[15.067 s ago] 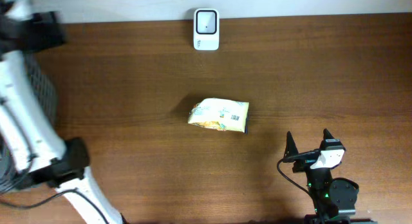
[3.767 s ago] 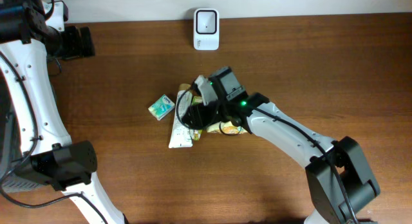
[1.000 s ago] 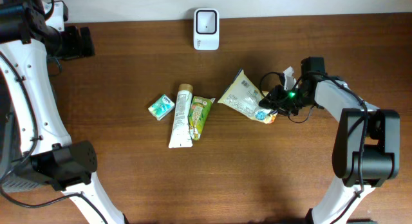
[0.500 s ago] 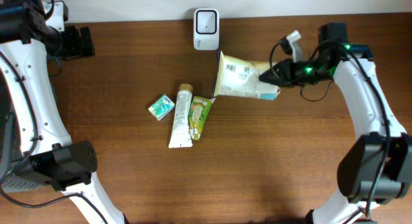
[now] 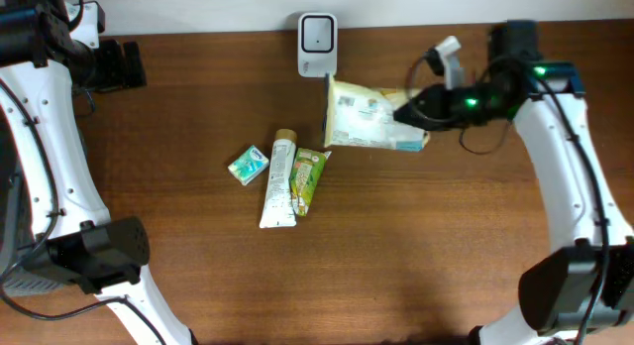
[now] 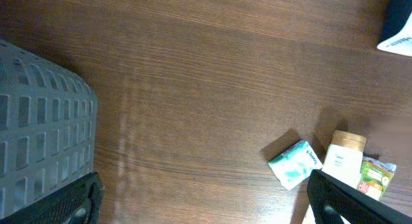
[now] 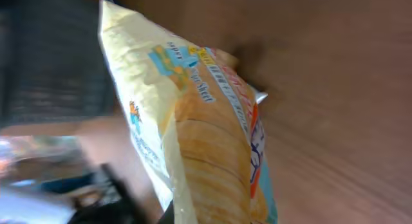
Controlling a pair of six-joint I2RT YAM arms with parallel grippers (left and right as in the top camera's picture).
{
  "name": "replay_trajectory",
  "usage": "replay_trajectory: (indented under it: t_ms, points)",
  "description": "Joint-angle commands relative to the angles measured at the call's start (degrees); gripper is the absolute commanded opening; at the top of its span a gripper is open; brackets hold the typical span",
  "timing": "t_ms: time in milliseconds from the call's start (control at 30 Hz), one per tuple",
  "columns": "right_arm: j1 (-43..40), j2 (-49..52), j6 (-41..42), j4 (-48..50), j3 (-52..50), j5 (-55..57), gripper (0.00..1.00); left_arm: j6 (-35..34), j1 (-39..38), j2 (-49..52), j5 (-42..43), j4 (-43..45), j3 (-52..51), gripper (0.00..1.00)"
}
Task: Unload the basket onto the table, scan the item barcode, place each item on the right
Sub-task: 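Lift the snack bag and hold it in front of the scanner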
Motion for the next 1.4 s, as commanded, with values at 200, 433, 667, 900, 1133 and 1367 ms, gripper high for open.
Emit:
replay_trajectory:
  t_ms: [200,433,667,900,1133,1367]
  points:
    - [24.9,6.0,-10.3,32.9,8.0,84.1,0.04,0.7,0.3,-0.2,0.6,0.1,1.0,0.99]
    - [27.3,25.6,-50.8,70.9,8.0,91.8,0.04,0.7,0.3,-0.2,0.6,0.1,1.0,0.99]
    - [26.7,31.3,-55.8,82.8,8.0,88.8,0.04,0.7,0.3,-0.2,0.6,0.1,1.0,0.99]
    - [26.8,35.6,-55.8,89.2,8.0,86.9,0.04,0.7,0.3,-0.2,0.6,0.1,1.0,0.99]
    - [25.7,37.6,-55.8,94.6,8.0,84.9,0.04,0.7,0.3,-0.2,0.6,0.1,1.0,0.99]
    - [25.8,38.3,-55.8,97.4,8.0,85.0,0.04,0.7,0.3,-0.2,0.6,0.1,1.0,0.99]
